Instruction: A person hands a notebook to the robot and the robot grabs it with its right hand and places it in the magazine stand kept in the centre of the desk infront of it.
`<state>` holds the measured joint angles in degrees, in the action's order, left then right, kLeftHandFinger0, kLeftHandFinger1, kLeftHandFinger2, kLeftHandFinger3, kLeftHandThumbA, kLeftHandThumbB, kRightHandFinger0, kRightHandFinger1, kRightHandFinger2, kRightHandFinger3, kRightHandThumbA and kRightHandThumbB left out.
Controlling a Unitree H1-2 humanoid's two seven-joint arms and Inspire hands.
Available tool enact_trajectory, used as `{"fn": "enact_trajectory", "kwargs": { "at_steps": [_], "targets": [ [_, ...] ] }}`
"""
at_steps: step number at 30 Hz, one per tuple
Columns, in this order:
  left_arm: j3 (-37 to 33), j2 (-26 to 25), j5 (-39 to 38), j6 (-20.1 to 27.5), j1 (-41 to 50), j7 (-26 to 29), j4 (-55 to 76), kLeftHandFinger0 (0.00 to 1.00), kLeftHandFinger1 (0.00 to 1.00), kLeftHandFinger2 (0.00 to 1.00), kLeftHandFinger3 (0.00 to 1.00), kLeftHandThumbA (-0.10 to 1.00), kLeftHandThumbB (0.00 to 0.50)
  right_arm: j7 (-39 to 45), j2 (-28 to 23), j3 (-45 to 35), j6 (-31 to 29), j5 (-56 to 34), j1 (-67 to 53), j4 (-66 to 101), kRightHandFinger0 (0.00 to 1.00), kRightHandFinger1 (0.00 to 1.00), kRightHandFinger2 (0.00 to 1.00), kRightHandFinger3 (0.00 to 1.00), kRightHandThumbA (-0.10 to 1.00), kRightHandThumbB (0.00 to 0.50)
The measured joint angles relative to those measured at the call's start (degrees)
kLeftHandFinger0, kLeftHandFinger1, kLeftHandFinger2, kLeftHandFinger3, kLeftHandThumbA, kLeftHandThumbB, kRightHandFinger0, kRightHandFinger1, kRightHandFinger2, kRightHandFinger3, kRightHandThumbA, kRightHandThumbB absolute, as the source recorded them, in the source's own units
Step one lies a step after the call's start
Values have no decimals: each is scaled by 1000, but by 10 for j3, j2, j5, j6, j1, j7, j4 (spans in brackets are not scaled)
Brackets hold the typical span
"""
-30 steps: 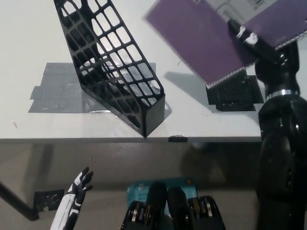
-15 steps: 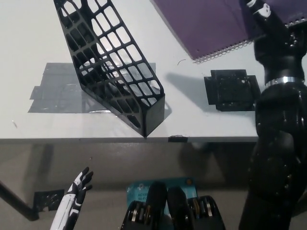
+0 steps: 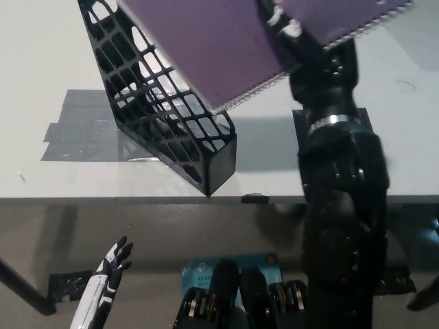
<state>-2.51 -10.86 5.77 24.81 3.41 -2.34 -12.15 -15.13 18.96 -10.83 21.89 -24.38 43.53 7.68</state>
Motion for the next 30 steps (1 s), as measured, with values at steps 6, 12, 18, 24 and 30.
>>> {"fn": "enact_trajectory", "kwargs": {
  "at_steps": [6, 12, 18, 24, 30],
  "targets": [
    [0, -4, 2, 0, 0, 0, 1, 895, 1000, 1000, 1000, 1000, 500, -19, 1, 18, -21, 12, 0, -34, 0, 0, 0, 0, 946, 14],
    [-2, -4, 6, 0, -1, 0, 2, 902, 1000, 1000, 1000, 1000, 500, -40, 1, 39, -51, 23, 1, -65, 0, 0, 0, 0, 938, 23],
    [-4, -4, 12, 0, -2, 0, 3, 914, 1000, 1000, 1000, 1000, 500, -61, 1, 41, -80, 30, 2, -76, 0, 0, 0, 0, 961, 0],
    [-4, -6, 14, 0, -3, 0, 4, 908, 1000, 1000, 1000, 1000, 500, -76, 2, 38, -103, 43, 11, -68, 0, 0, 0, 0, 967, 3],
    [-4, -6, 15, 0, -2, 0, 4, 908, 1000, 1000, 1000, 1000, 500, -92, 2, 39, -121, 47, 12, -60, 0, 0, 0, 0, 947, 0]
  ]
}}
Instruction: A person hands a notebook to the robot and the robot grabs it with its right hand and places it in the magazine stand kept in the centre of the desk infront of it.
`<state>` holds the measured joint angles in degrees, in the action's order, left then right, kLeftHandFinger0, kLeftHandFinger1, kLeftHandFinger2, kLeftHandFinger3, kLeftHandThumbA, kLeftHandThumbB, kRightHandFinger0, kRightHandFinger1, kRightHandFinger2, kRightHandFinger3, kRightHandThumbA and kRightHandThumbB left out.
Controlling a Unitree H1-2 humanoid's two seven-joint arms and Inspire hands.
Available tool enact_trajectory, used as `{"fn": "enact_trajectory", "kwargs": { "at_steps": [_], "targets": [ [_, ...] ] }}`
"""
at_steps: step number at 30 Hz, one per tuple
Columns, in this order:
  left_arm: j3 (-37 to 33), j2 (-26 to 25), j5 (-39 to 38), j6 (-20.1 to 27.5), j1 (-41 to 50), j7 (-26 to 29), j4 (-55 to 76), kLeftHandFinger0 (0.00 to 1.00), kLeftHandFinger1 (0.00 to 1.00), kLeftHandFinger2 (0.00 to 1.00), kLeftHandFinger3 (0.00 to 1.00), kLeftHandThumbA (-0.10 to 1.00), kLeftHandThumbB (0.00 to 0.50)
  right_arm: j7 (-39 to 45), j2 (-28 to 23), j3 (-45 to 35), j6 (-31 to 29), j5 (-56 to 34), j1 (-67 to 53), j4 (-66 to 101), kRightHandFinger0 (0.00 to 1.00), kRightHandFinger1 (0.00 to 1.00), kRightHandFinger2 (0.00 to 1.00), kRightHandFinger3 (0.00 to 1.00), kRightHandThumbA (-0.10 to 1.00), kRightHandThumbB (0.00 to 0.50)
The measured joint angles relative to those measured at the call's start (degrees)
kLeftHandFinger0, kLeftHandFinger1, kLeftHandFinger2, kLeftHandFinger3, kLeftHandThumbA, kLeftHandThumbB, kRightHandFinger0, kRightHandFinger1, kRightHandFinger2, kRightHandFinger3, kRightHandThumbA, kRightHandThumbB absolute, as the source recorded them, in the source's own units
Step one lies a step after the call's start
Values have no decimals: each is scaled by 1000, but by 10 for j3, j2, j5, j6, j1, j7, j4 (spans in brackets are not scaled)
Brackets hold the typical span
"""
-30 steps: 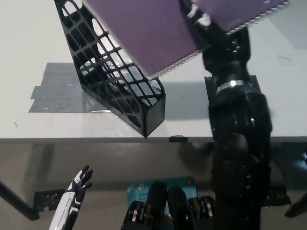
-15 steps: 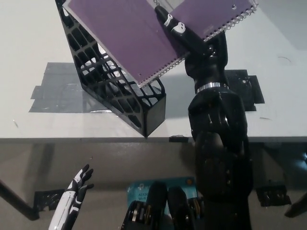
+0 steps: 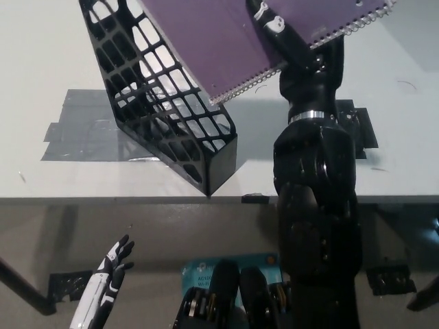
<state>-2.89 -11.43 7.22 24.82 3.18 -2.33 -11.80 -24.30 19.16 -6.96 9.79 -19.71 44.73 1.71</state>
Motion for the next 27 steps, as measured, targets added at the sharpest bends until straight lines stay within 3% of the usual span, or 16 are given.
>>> {"fn": "enact_trajectory", "kwargs": {
  "at_steps": [9, 15, 27],
  "targets": [
    [-3, 0, 4, 0, -1, 0, 0, 885, 1000, 1000, 1000, 1000, 500, -23, 0, 2, -38, -2, 2, 0, 0, 0, 0, 0, 969, 0],
    [-5, -1, 5, 0, -1, 0, 1, 887, 1000, 1000, 1000, 1000, 500, -29, 1, 13, -58, -2, 2, -2, 0, 0, 0, 0, 877, 4],
    [-10, -4, 8, 0, -3, 1, 5, 890, 1000, 1000, 1000, 1000, 500, -62, 1, 56, -83, 3, 2, -14, 0, 0, 0, 0, 921, 0]
  ]
}}
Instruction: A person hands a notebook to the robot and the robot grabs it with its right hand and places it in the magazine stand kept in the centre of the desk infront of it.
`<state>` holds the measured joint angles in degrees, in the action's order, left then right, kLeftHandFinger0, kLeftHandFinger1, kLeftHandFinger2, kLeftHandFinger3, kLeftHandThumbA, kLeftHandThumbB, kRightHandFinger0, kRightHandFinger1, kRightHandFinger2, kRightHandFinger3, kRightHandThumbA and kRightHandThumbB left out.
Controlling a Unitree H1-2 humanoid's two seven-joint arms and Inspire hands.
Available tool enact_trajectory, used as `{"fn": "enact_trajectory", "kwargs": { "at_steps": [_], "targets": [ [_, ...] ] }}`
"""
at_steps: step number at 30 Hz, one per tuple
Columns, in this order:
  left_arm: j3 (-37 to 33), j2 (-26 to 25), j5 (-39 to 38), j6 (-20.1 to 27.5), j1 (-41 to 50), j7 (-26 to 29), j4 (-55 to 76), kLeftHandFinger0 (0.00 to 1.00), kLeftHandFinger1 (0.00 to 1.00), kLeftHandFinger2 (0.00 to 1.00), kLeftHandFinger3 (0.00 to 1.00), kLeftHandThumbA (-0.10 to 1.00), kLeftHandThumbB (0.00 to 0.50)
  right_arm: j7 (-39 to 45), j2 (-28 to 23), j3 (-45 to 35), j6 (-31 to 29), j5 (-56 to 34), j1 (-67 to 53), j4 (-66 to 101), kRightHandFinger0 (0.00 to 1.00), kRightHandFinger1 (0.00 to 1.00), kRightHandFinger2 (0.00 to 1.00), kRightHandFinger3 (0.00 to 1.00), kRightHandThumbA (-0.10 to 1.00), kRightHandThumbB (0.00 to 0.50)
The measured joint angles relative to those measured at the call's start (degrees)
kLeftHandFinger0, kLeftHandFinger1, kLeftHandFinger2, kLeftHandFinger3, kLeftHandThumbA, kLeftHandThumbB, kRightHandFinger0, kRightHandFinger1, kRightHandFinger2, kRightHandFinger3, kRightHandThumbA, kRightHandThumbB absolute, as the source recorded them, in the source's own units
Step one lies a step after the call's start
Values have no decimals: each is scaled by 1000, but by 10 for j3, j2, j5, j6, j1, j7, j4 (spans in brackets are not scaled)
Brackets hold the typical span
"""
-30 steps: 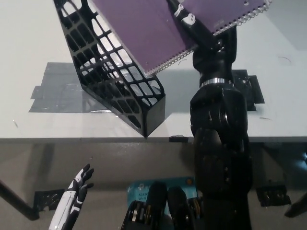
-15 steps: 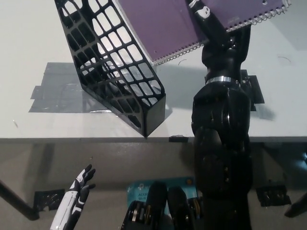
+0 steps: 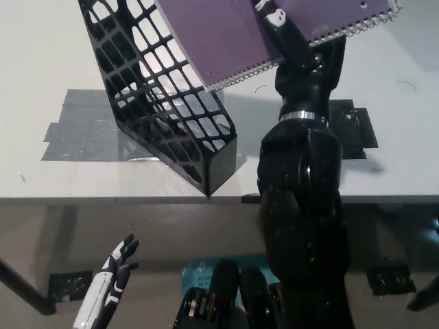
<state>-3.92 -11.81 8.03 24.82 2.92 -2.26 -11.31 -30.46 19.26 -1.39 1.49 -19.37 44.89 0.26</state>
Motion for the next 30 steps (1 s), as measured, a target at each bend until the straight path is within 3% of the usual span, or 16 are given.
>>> {"fn": "enact_trajectory", "kwargs": {
  "at_steps": [21, 22, 29, 30],
  "targets": [
    [-10, -8, 4, 0, -3, 5, 8, 881, 1000, 1000, 1000, 1000, 500, -20, 0, 32, -44, 28, -2, -36, 0, 0, 0, 4, 924, 2],
    [-10, -8, 4, 0, -3, 5, 8, 874, 998, 1000, 1000, 1000, 500, -20, 0, 32, -46, 31, -2, -38, 0, 0, 0, 14, 927, 20],
    [-10, -9, 4, 0, -8, 5, 8, 859, 992, 1000, 1000, 1000, 500, -20, 0, 32, -61, 60, -5, -62, 0, 0, 0, 66, 907, 24],
    [-10, -9, 4, 0, -9, 5, 8, 859, 991, 1000, 1000, 1000, 500, -20, 0, 32, -65, 63, -6, -67, 0, 0, 1, 119, 909, 18]
  ]
}}
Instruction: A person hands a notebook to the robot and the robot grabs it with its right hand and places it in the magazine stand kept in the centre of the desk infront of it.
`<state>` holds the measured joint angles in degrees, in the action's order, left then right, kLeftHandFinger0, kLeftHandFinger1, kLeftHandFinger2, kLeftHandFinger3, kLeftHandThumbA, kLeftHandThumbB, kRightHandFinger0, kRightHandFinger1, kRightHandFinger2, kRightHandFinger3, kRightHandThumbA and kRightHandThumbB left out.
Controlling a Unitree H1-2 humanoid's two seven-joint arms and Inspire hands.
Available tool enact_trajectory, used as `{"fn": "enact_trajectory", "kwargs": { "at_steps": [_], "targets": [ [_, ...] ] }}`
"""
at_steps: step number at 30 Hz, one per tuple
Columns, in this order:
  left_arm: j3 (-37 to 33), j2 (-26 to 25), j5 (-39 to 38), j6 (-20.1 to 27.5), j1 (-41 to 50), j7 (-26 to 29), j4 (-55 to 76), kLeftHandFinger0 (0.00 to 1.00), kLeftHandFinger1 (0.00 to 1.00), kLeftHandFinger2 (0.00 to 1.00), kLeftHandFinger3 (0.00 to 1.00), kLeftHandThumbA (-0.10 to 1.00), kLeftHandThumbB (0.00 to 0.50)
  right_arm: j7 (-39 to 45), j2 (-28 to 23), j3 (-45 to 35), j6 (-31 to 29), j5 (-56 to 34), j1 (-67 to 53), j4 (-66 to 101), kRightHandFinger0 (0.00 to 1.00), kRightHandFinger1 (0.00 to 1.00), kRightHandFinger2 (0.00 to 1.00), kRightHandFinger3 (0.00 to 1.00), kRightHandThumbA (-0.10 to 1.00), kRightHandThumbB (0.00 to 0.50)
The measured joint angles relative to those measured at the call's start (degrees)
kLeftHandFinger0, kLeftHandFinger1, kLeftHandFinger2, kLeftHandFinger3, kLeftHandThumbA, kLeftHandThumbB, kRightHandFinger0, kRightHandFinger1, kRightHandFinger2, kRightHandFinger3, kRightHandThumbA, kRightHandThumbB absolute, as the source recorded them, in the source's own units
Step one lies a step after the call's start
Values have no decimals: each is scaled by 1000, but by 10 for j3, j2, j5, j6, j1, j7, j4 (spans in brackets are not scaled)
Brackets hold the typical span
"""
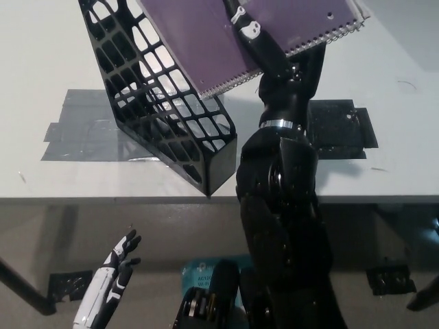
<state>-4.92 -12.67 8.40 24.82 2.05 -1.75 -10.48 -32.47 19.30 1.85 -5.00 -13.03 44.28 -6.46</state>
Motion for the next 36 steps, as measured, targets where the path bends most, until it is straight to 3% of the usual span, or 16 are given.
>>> {"fn": "enact_trajectory", "kwargs": {
  "at_steps": [4, 8, 11, 14, 21, 30, 36],
  "targets": [
    [0, 0, -1, 0, -1, 0, 0, 859, 990, 1000, 1000, 1000, 500, 1, 0, 1, -7, 6, -2, -12, 0, 0, 0, 134, 876, 6],
    [0, 0, -2, 0, -1, 0, 0, 863, 994, 1000, 1000, 1000, 500, 2, 0, 8, -13, 10, -5, -20, 0, 0, 34, 185, 911, 3],
    [0, 0, -2, 0, -3, 0, 0, 853, 989, 1000, 1000, 1000, 500, 2, 0, 27, -20, 11, -11, -30, 0, 0, 123, 288, 934, 14],
    [-1, -1, -1, 0, -5, 0, 0, 851, 989, 1000, 1000, 1000, 500, 2, 0, 44, -24, 12, -14, -39, 0, 0, 165, 324, 950, 7],
    [-3, -4, -1, 0, -12, 0, 0, 860, 996, 1000, 1000, 1000, 500, 2, 0, 64, -26, 21, -16, -46, 0, 0, 206, 338, 938, 0],
    [-4, -4, 0, 0, -12, 0, 0, 857, 994, 1000, 1000, 1000, 500, 4, 0, 62, -29, 23, -16, -66, 0, 29, 405, 492, 943, 0],
    [-4, -4, 3, 0, -17, 0, 0, 876, 1000, 1000, 1000, 1000, 500, 4, -5, 51, -29, 47, -10, -111, 0, 0, 287, 408, 989, 0]
  ]
}}
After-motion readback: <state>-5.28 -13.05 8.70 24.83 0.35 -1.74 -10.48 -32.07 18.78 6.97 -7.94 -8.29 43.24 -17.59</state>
